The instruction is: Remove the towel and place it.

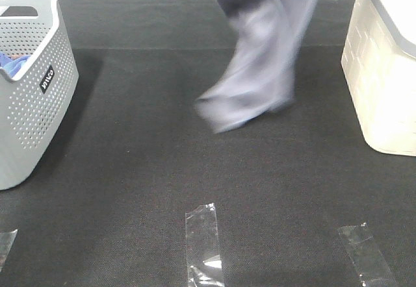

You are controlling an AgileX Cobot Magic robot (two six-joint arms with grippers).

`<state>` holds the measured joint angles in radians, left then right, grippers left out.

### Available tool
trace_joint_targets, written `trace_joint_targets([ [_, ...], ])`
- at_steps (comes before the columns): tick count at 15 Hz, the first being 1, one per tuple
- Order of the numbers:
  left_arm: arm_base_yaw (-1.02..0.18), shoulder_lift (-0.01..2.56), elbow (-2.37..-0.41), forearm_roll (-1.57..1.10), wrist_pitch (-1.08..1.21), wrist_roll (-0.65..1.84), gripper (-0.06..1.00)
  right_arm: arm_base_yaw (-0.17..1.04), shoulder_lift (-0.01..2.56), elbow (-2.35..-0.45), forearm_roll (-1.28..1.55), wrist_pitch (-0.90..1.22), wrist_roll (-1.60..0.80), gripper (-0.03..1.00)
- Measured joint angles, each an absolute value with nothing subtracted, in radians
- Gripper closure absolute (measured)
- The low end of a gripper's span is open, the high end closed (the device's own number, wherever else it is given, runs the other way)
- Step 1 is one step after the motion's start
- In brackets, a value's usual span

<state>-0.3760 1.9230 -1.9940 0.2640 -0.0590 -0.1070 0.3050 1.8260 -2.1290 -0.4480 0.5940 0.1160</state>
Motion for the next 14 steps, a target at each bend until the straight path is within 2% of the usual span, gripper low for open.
trace_joint_targets([
  [3, -0.371, 1.919, -2.134, 0.274, 0.087, -0.092, 0.94, 0.318, 1.826, -2.218, -0.401, 0.598, 0.116, 0.97],
  [9, -0.373, 2.005, -2.137, 0.211, 0.577, 0.019, 0.94, 0.326, 1.939, -2.217, -0.281, 0.987, 0.106, 0.97],
  [14, -0.373, 2.029, -2.145, 0.135, 0.753, 0.022, 0.94, 0.326, 1.95, -2.192, -0.245, 1.036, 0.099, 0.97],
])
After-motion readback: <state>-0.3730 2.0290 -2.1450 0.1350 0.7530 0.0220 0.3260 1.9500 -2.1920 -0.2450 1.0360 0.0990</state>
